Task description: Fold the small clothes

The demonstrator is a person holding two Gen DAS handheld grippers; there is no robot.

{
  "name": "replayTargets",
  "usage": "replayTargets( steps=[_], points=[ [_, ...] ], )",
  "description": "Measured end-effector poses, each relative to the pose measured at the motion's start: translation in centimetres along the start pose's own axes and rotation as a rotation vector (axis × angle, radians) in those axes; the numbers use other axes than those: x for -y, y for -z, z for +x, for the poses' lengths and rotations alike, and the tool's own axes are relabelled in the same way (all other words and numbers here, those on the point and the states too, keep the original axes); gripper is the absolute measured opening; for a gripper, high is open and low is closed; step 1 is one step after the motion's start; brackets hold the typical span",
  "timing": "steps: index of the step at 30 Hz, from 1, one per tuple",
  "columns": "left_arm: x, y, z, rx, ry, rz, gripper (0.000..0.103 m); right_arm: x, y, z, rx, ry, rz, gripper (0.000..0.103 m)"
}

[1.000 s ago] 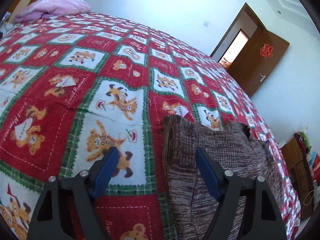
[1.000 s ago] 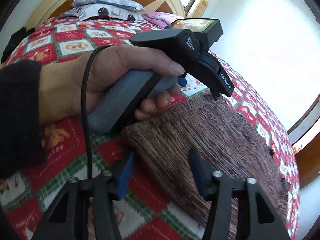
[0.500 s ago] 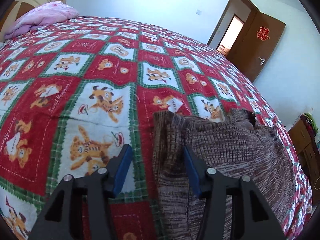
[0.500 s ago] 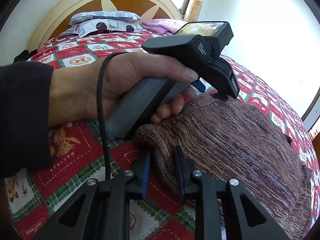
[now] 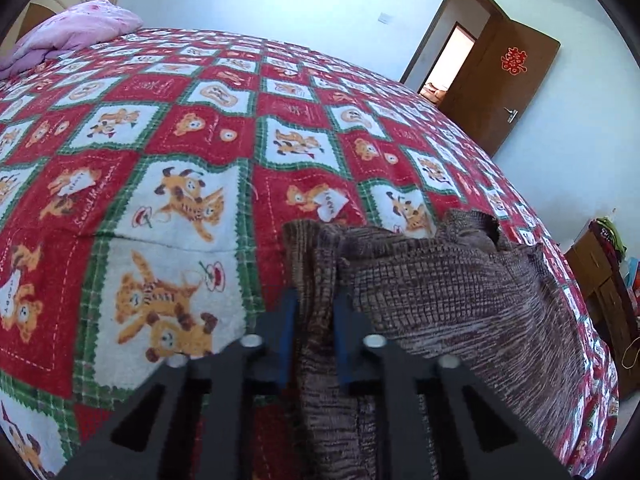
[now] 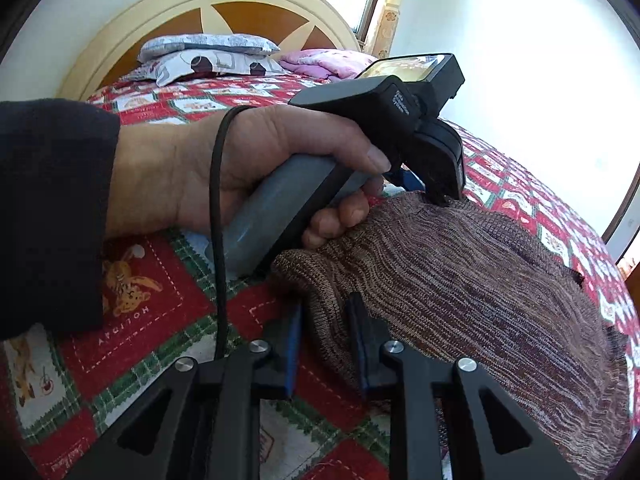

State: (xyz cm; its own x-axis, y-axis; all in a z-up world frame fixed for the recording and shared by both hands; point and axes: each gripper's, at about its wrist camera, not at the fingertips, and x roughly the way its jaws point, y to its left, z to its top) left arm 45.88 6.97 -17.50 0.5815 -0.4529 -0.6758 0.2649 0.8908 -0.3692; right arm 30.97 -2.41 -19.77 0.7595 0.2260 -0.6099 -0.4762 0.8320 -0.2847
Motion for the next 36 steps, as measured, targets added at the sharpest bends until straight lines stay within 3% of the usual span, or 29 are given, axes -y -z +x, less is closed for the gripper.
replayTargets(
  steps=[4, 8, 12, 16, 22, 29, 36],
  points=[
    [-0.4, 0.0, -0.2, 0.000, 0.009, -0.024, 0.011, 1.5, -0.2, -0.4, -0.009, -0.068, 0.070, 0.009],
    [-0.5, 0.0, -0.2, -0.004, 0.007, -0.034, 0.010, 3.4, -1.2, -0.9, -0.079, -0.157, 0.120, 0.008],
    [0.1, 0.0, -0.3, -0.006, -0.030, -0.024, 0.009, 4.9, -0.7, -2.2, -0.060, -0.153, 0.103, 0.008],
    [0.3, -0.1, -1.0, 0.004, -0.045, -0.070, 0.008, 7.1, 0.9, -2.0, -0.048, -0.187, 0.240, 0.007],
    [-0.1, -0.5, -3.4, 0.076, 0.035, -0.213, 0.008, 8.7, 1.2, -4.5, 0.009, -0.172, 0.303, 0.007],
    [3.3, 0.1, -3.8, 0.088, 0.087, -0.227, 0.008, 10.3, 2.6, -8.6, 0.040, -0.177, 0.320, 0.004],
    [6.1, -1.1, -5.0, 0.117, 0.085, -0.235, 0.008, 13.3, 3.5, -9.4, 0.048, -0.182, 0.413, 0.004]
  ],
)
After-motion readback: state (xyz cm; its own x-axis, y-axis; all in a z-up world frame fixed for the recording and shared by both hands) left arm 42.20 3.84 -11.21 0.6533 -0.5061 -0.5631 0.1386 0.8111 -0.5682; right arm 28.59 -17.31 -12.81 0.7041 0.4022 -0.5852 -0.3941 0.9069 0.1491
